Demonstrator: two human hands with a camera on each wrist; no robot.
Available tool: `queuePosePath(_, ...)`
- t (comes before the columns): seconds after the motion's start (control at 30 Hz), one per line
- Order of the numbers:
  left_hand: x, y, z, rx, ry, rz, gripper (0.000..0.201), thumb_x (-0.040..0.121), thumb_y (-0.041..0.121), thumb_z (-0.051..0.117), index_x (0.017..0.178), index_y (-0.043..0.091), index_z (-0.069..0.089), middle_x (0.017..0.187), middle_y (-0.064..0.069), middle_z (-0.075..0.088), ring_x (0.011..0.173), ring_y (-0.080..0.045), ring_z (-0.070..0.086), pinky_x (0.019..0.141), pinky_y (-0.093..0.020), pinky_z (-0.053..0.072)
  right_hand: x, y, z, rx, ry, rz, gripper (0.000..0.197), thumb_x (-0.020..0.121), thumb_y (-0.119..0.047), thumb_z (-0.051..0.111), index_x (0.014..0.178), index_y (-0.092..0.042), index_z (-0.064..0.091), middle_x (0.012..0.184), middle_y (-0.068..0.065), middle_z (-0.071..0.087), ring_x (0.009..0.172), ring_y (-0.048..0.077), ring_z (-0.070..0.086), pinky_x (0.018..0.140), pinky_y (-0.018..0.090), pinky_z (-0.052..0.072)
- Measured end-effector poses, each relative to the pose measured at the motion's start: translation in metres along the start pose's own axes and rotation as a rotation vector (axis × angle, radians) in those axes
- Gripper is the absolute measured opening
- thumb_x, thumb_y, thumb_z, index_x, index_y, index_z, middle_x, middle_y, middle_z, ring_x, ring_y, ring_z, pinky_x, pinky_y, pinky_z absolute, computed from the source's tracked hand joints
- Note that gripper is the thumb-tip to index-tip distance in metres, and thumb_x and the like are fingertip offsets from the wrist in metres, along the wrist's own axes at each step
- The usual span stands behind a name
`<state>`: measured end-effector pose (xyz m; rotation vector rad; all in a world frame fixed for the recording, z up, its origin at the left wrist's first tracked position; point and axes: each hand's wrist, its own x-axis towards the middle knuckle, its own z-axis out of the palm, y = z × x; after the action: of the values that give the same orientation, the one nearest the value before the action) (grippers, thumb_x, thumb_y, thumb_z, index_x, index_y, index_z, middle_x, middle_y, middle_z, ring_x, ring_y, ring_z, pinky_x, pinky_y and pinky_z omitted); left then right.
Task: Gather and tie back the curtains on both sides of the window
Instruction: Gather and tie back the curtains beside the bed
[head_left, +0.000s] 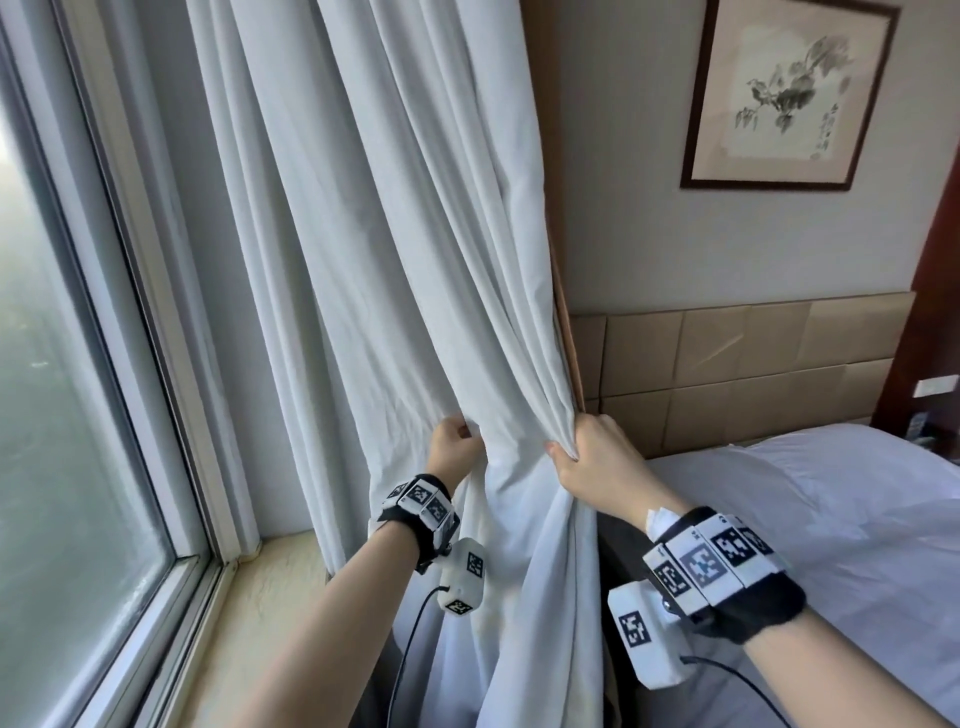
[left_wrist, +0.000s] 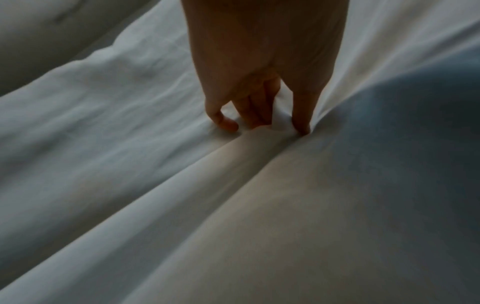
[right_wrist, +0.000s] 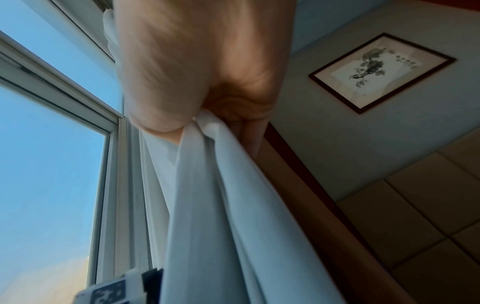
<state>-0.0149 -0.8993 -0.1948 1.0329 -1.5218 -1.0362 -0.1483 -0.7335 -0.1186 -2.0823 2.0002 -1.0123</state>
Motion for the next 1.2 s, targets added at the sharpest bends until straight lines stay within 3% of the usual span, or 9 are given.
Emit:
queuePosePath(0.1, 0.006, 0.000, 0.008, 0.052, 0.021, 0.036, 0.036, 0.080, -0.004, 0.057, 0.049, 0.009, 0.044, 0.051, 0.005, 0.039, 0.051, -0.009, 0.033, 0.047, -0.020, 0.029, 0.000, 0.004, 0.000, -0.012, 0.003, 0.002, 0.019, 0.090, -0.017, 0.051, 0.092, -0.001, 0.062, 0.087, 0.018, 0.066, 0.090, 0.039, 0.059, 0.078, 0.040, 0.052)
queuePosePath(0.17, 0.007, 0.002, 0.012, 0.070, 0.023, 0.056, 0.042, 0.077, -0.007, 0.054, 0.049, 0.016, 0.032, 0.053, 0.004, 0.028, 0.054, -0.013, 0.024, 0.048, -0.022, 0.022, 0.000, 0.006, 0.000, -0.023, 0.013, 0.008, 0.019, 0.090, -0.017, 0.050, 0.092, -0.001, 0.061, 0.085, 0.017, 0.065, 0.089, 0.039, 0.059, 0.077, 0.041, 0.052)
queuePosePath(0.43, -0.024, -0.004, -0.031, 0.004, 0.063, 0.076, 0.033, 0.084, 0.007, 0.069, 0.058, 0.011, 0.050, 0.042, 0.016, 0.044, 0.042, 0.001, 0.041, 0.043, -0.013, 0.031, 0.011, 0.015, -0.009, -0.171, 0.127, 0.142, 0.019, 0.085, -0.007, 0.045, 0.099, 0.002, 0.055, 0.095, 0.028, 0.059, 0.096, 0.047, 0.057, 0.075, 0.039, 0.047)
queuePosePath(0.53, -0.045, -0.008, -0.059, -0.088, 0.089, 0.078, 0.006, 0.087, -0.001, 0.063, 0.087, 0.004, 0.065, 0.070, 0.006, 0.065, 0.072, -0.013, 0.061, 0.055, -0.011, 0.046, 0.020, 0.017, -0.008, -0.232, 0.138, 0.159, 0.028, 0.084, -0.004, 0.045, 0.110, 0.002, 0.052, 0.100, 0.030, 0.057, 0.098, 0.048, 0.056, 0.079, 0.042, 0.047)
queuePosePath(0.67, -0.082, -0.012, -0.071, -0.125, 0.136, 0.111, 0.023, 0.095, 0.010, 0.051, 0.118, 0.008, 0.055, 0.102, 0.002, 0.065, 0.091, -0.003, 0.063, 0.081, -0.016, 0.051, 0.029, 0.004, 0.006, -0.255, 0.137, 0.107, 0.028, 0.081, 0.001, 0.046, 0.108, 0.004, 0.051, 0.099, 0.032, 0.058, 0.096, 0.049, 0.057, 0.076, 0.045, 0.048)
queuePosePath(0.8, -0.123, -0.016, -0.061, 0.160, 0.273, 0.283, 0.027, 0.090, 0.032, 0.048, 0.117, 0.027, 0.048, 0.103, 0.007, 0.062, 0.095, -0.006, 0.058, 0.092, -0.029, 0.047, 0.027, -0.014, 0.025, -0.273, 0.120, 0.051, 0.028, 0.082, 0.000, 0.047, 0.109, 0.003, 0.052, 0.100, 0.030, 0.061, 0.096, 0.047, 0.060, 0.075, 0.044, 0.048)
queuePosePath(0.93, -0.146, 0.013, -0.023, 0.271, 0.147, 0.511, 0.043, 0.089, 0.002, 0.052, 0.131, 0.004, 0.041, 0.115, -0.005, 0.060, 0.103, -0.017, 0.058, 0.081, -0.006, 0.039, 0.017, -0.033, 0.040, -0.214, 0.047, 0.015, 0.027, 0.084, -0.009, 0.054, 0.108, 0.001, 0.055, 0.104, 0.027, 0.062, 0.099, 0.045, 0.060, 0.078, 0.041, 0.049)
queuePosePath(1.1, -0.118, 0.025, 0.003, 0.428, -0.007, 0.557, 0.036, 0.074, -0.006, 0.047, 0.109, 0.001, 0.050, 0.096, -0.014, 0.062, 0.090, -0.030, 0.060, 0.067, -0.025, 0.040, 0.004, -0.036, 0.032, 0.069, -0.050, 0.098, 0.034, 0.083, -0.022, 0.048, 0.114, -0.010, 0.058, 0.114, 0.023, 0.061, 0.107, 0.042, 0.056, 0.091, 0.043, 0.049)
queuePosePath(1.2, -0.113, 0.026, 0.005, 0.435, -0.136, 0.541, 0.026, 0.076, -0.001, 0.051, 0.103, -0.001, 0.052, 0.088, -0.011, 0.062, 0.079, -0.023, 0.060, 0.065, -0.032, 0.047, 0.002, -0.029, 0.026, 0.095, -0.124, 0.151, 0.050, 0.085, -0.054, 0.048, 0.112, -0.013, 0.057, 0.115, 0.014, 0.063, 0.108, 0.035, 0.058, 0.093, 0.043, 0.048)
